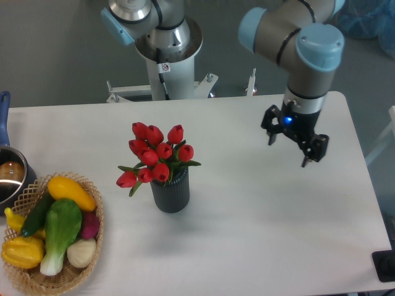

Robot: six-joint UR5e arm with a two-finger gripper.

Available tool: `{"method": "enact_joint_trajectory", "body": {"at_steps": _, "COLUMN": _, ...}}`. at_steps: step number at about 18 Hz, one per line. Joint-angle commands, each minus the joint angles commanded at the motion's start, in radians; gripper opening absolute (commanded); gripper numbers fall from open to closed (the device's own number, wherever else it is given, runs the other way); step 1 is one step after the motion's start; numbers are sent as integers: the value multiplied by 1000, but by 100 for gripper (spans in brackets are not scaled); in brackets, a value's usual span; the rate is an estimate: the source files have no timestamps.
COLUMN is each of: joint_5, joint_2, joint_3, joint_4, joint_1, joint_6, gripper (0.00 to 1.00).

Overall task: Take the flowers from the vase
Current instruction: 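Move the open gripper toward the red tulips in the dark vase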

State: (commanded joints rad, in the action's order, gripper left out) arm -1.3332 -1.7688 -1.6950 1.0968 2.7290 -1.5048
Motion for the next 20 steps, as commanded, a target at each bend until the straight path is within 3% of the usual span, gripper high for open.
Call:
{"method": "enact_joint_trajectory", "body": {"at_steps": 3, "joint_5": 8, "joint_2": 63, "joint_3": -38, "joint_4": 2, "joint_1": -26, "joint_6": 2, "gripper": 100}}
{"method": "enact_joint_trajectory", "body": {"at_steps": 5, "joint_5": 79, "joint_2": 121, "joint_3": -69, "joint_4": 9, "joint_1": -31, "joint_6": 3, "gripper": 100}}
{"method": "enact_joint_trajectory", "body": {"at_steps": 9, "joint_5": 169, "joint_2": 166, "joint_3": -109, "joint_4": 14, "joint_1": -34, "joint_6": -3, "gripper": 100}}
{"method": "enact_joint_trajectory", "body": {"at_steps": 14, "joint_5": 328, "joint_2": 155, "joint_3": -149, "joint_4": 11, "joint_1": -75, "joint_6": 63, "gripper": 100}}
{"method": "enact_joint_trajectory", "body": {"at_steps": 20, "joint_5": 419, "joint_2": 121, "joint_3": -166, "joint_4": 6, "joint_1": -71, "joint_6": 44, "gripper": 100}}
